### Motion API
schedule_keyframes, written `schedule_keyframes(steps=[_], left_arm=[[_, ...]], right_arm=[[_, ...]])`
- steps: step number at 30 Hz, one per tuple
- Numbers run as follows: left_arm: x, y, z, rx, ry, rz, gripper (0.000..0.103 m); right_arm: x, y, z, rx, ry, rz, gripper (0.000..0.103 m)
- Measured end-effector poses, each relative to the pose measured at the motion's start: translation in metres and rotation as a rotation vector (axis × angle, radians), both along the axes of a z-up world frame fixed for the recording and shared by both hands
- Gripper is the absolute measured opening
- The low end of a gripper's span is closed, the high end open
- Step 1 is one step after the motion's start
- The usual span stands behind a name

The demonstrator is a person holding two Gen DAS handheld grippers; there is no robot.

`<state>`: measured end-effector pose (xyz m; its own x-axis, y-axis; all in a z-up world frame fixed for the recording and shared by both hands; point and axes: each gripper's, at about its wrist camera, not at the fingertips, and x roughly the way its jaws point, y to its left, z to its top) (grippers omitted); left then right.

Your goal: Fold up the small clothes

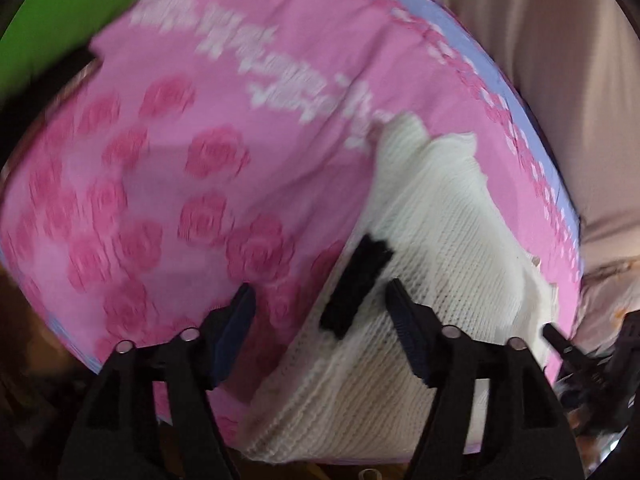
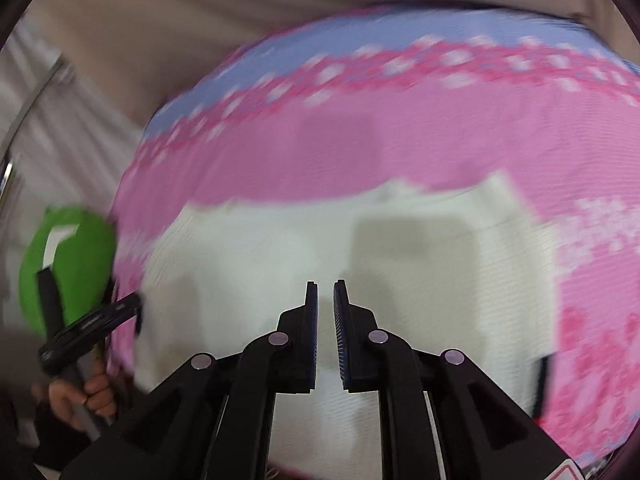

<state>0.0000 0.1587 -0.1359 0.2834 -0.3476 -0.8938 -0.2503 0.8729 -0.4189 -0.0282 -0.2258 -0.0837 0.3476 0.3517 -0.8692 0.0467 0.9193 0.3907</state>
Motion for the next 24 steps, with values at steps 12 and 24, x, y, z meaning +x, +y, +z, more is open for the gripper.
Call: schedule_keyframes(steps=[12,24], left_arm=[[0.010,-0.049,0.051,-0.081,-0.132,-0.140,0.017],[-0.048,-0.323,0.091,-0.109,-0.168,-0.825,0.022]], right_arm=[[0.021,0.034,-0.069,-0.025,0.109,0.093,0.001],[-0.039,-0.071,-0.035,0.171,0.016,-0.162,0.015]])
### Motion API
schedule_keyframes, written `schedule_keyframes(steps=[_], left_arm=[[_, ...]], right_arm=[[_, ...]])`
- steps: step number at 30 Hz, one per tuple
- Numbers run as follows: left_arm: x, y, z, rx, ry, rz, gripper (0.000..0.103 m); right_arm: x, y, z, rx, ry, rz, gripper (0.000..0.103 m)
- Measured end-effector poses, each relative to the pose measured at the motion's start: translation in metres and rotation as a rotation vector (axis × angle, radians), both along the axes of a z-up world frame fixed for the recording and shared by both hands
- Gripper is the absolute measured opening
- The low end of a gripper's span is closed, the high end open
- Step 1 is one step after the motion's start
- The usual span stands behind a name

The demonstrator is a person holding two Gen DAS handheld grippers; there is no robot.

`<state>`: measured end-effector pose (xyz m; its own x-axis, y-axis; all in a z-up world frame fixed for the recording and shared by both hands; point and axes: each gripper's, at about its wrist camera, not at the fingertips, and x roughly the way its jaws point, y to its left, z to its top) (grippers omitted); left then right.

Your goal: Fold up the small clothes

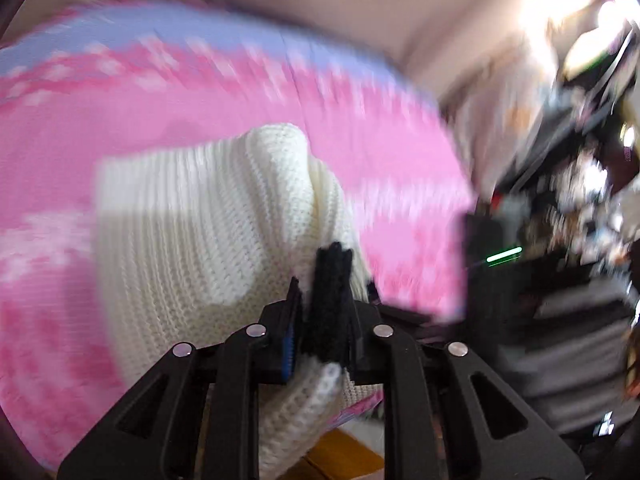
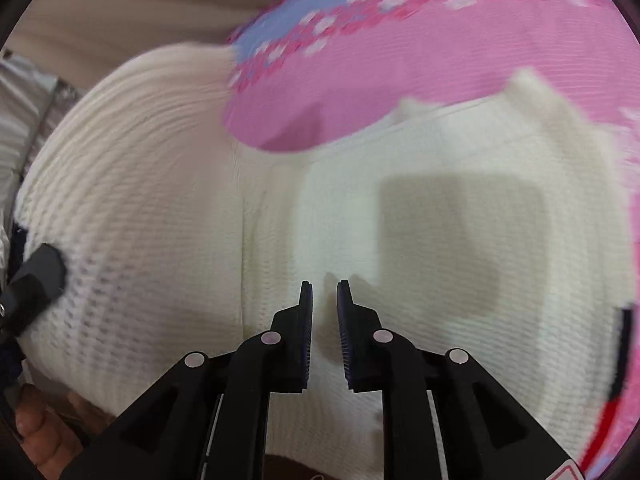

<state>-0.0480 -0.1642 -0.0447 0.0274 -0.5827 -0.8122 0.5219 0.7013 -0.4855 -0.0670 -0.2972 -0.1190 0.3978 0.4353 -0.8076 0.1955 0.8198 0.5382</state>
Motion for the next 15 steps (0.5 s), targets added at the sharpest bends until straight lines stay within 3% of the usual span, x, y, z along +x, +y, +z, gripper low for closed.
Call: schedule_keyframes(steps=[2,3,4,6,8,9,10,12,15], left_arm=[[-0.010,-0.026,-0.023,0.122,0.004,-0.026,0.023],[-0.018,-0.028,-0.023,0.134,-0.010,-0.028,0.024],[-0.027,-0.023,-0.013,0.096,-0.050,-0.025,0.030],[-0.036,-0.007,0.007,0.080,-0.157,-0.021,0.064],[-0.046,0.020,0.028,0.089,-0.286,-0.007,0.073],[-0.047,0.033,0.030,0.090,-0.302,-0.023,0.076],[-0.049,0.040,0.031,0.090,-0.294,-0.046,0.076],[-0.053,0.053,0.020,0.097,-0.248,-0.106,0.077],[-0.072,0.049,-0.008,0.104,-0.168,-0.189,0.077]], right_arm=[[-0.023,-0.034,0.005,-0.066,0.003,-0.068,0.016],[-0.033,-0.050,0.004,-0.090,0.014,-0.104,0.018],[-0.042,-0.062,0.002,-0.098,0.029,-0.133,0.020],[-0.059,-0.084,0.002,-0.091,0.057,-0.187,0.021],[-0.076,-0.098,0.008,-0.064,0.029,-0.213,0.027],[-0.080,-0.098,0.013,-0.053,0.011,-0.219,0.039],[-0.081,-0.099,0.017,-0.038,-0.003,-0.220,0.053],[-0.077,-0.094,0.022,0.031,-0.033,-0.202,0.069],[-0.057,-0.086,0.014,0.130,-0.026,-0.175,0.076]])
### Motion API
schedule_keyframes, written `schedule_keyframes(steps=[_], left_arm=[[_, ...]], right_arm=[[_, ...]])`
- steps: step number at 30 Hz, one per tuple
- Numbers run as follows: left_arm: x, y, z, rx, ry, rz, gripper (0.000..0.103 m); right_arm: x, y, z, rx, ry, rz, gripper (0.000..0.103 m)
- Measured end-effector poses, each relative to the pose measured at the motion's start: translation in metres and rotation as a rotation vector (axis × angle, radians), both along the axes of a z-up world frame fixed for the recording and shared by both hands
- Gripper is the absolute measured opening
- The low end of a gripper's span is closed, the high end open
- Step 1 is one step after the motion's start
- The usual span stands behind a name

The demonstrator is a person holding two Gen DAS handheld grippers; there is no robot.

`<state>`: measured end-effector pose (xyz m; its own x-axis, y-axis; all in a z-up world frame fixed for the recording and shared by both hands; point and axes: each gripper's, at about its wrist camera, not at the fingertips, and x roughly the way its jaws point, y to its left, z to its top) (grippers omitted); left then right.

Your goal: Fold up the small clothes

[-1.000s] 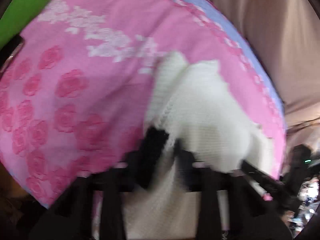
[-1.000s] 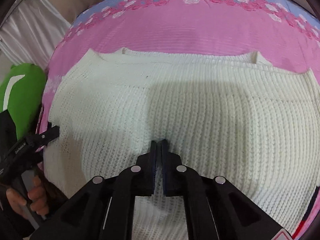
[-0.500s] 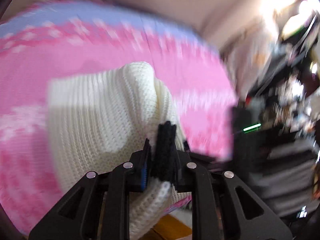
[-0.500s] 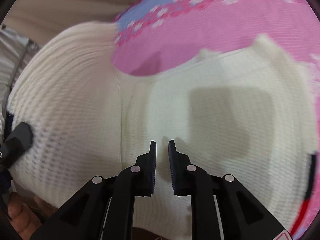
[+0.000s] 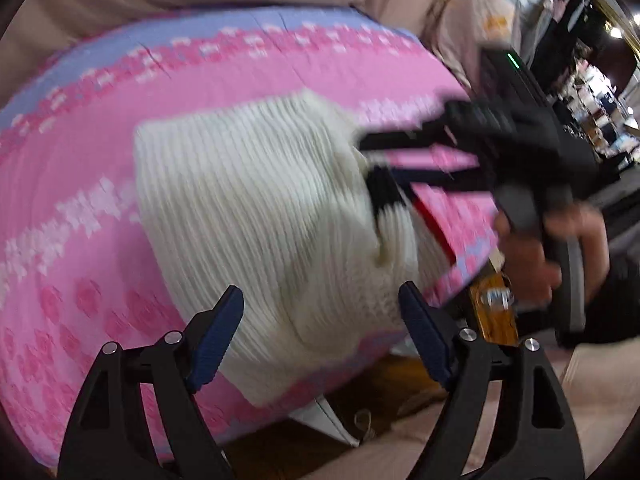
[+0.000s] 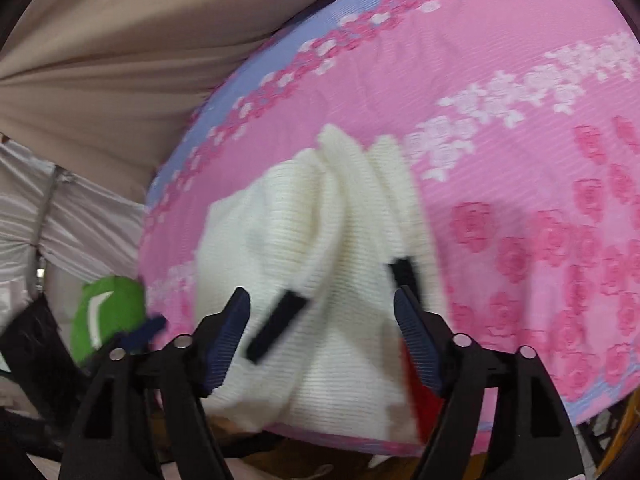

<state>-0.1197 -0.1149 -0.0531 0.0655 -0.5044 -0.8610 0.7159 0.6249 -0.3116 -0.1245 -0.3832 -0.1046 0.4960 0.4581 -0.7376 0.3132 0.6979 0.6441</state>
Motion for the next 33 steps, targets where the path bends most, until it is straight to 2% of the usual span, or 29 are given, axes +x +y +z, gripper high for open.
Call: schedule_keyframes(steps=[3,6,7,8,9,11,13,14,16,18,19,20,21,22,23,24,26,27,28,30,33], left_arm=[[-0.024,-0.013,-0.014,-0.009,-0.005,-0.067,0.077],[-0.045,-0.034,-0.016,-0.006,-0.115,-0.144,0.076],[-0.048,-0.040,-0.015,-0.007,-0.129,-0.163,0.074],[-0.051,-0.047,-0.018,-0.010,-0.134,-0.184,0.058],[-0.052,-0.052,-0.020,-0.004,-0.130,-0.195,0.037],[-0.052,-0.063,-0.018,-0.003,-0.134,-0.207,0.021],[-0.054,-0.069,0.001,-0.068,-0.168,-0.227,0.020],[-0.055,-0.072,0.008,-0.094,-0.173,-0.236,0.020],[-0.052,-0.082,0.014,-0.114,-0.144,-0.255,0.025],[-0.046,-0.091,-0.002,-0.058,-0.086,-0.260,0.038],[-0.043,-0.091,-0.008,-0.025,-0.079,-0.246,0.038],[-0.040,-0.086,-0.011,0.011,-0.075,-0.217,0.041],[-0.037,-0.072,-0.008,-0.004,-0.067,-0.186,0.046],[-0.034,-0.058,-0.003,-0.032,-0.066,-0.152,0.052],[-0.030,-0.042,0.003,-0.059,-0.071,-0.105,0.071],[-0.026,-0.023,0.007,-0.079,-0.077,-0.046,0.085],[-0.013,0.018,0.006,-0.091,-0.033,0.092,0.086],[-0.007,0.032,0.001,-0.083,0.010,0.148,0.086],[0.000,0.050,-0.005,-0.071,0.057,0.218,0.086],[0.010,0.075,-0.015,-0.078,0.129,0.331,0.086],[0.020,0.089,-0.024,-0.090,0.177,0.407,0.086]], right_arm=[[0.019,0.016,-0.013,0.041,0.060,0.038,0.077],[0.034,0.030,-0.022,0.017,0.111,0.097,0.077],[0.040,0.036,-0.024,-0.003,0.127,0.117,0.077],[0.043,0.039,-0.024,-0.013,0.131,0.129,0.077],[0.047,0.043,-0.024,-0.030,0.134,0.149,0.077],[0.053,0.048,-0.026,-0.080,0.141,0.190,0.073],[0.057,0.048,-0.019,-0.143,0.129,0.239,0.028],[0.057,0.042,-0.008,-0.126,0.090,0.244,0.022],[0.054,0.027,0.019,-0.089,-0.011,0.238,0.021],[0.048,0.014,0.032,-0.118,-0.076,0.240,0.021],[0.047,0.005,0.024,-0.144,-0.066,0.241,0.022],[0.049,-0.001,0.006,-0.162,-0.012,0.245,0.024],[0.050,-0.007,-0.016,-0.182,0.068,0.232,0.028],[0.045,-0.015,-0.034,-0.152,0.124,0.199,0.029],[0.037,-0.021,-0.035,-0.088,0.102,0.160,0.028],[0.029,-0.024,-0.028,-0.055,0.074,0.135,0.031],[0.008,-0.026,-0.009,-0.066,0.023,0.098,0.037],[-0.004,-0.027,-0.002,-0.055,0.010,0.088,0.047],[-0.012,-0.027,0.000,-0.032,0.011,0.090,0.051],[-0.029,-0.023,0.000,0.034,0.029,0.113,0.052],[-0.047,-0.006,-0.010,0.089,0.076,0.161,0.066]])
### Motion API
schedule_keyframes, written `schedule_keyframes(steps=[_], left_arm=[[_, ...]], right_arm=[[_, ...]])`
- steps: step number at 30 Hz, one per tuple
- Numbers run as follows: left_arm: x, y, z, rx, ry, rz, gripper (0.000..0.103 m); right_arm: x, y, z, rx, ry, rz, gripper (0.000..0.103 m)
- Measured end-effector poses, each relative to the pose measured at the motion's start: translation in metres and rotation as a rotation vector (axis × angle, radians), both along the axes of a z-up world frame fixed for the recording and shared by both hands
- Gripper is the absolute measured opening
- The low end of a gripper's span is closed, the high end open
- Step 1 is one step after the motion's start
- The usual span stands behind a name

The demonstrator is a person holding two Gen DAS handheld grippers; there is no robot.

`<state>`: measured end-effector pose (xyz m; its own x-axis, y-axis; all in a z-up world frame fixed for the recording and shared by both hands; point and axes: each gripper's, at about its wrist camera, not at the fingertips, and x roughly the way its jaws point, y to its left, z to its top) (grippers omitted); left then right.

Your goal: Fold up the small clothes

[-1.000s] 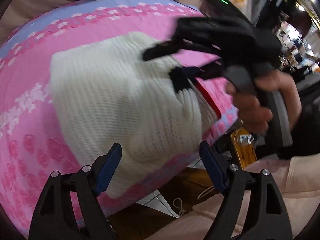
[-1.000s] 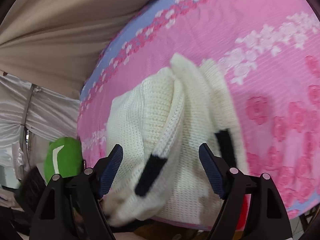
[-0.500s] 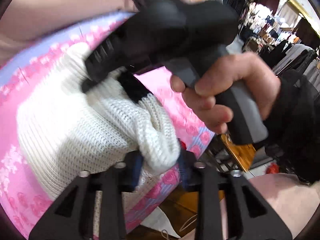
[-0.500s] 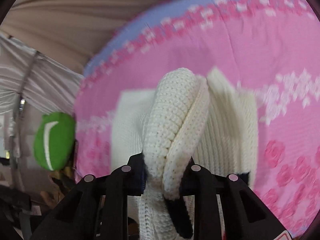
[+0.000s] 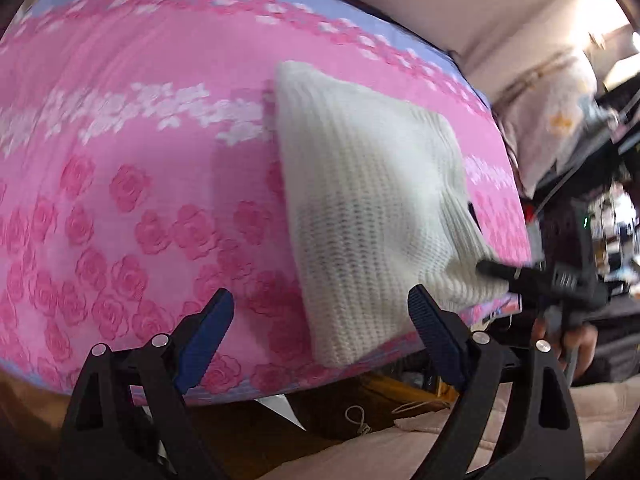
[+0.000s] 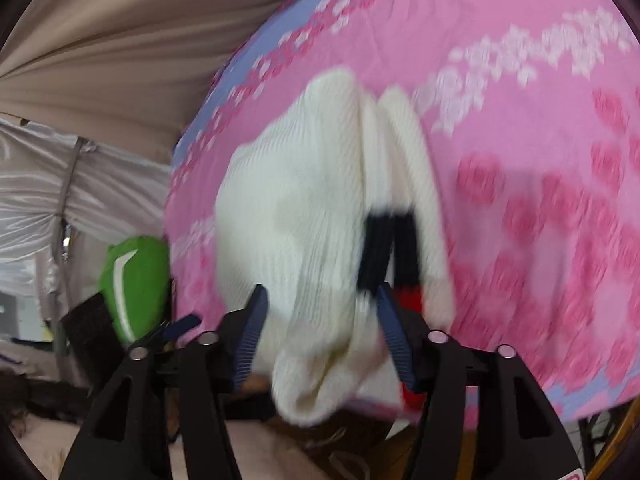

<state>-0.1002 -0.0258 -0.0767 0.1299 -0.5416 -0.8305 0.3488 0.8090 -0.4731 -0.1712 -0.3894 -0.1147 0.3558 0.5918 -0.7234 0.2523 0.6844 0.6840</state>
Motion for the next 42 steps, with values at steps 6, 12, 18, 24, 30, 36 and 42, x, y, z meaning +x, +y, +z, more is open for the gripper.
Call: schedule_keyframes(steps=[6,12,18,24,30,36,42], left_arm=[[0.001,-0.041,-0.026,-0.072,0.128,-0.198,0.086],[0.010,-0.036,-0.054,-0.015,0.266,-0.159,0.020],[0.004,-0.032,-0.060,0.094,0.249,-0.179,0.020],[-0.004,-0.041,-0.018,0.152,0.080,-0.239,0.036],[0.012,-0.035,0.027,0.174,-0.144,-0.147,0.070],[0.017,-0.053,0.031,0.193,-0.196,-0.077,0.077],[0.017,-0.064,0.025,0.239,-0.253,-0.087,0.080]], right_arm=[[-0.002,0.033,-0.024,0.003,0.060,0.065,0.031],[0.001,0.022,-0.001,0.112,-0.008,0.010,0.017],[-0.045,-0.003,-0.050,0.073,0.139,-0.045,0.014],[-0.052,-0.006,-0.044,0.032,0.118,-0.061,0.023],[-0.029,-0.008,0.030,-0.317,-0.003,-0.043,0.052],[0.044,-0.002,0.020,-0.304,-0.087,-0.053,0.059],[0.076,0.017,0.043,-0.339,-0.231,-0.080,0.011]])
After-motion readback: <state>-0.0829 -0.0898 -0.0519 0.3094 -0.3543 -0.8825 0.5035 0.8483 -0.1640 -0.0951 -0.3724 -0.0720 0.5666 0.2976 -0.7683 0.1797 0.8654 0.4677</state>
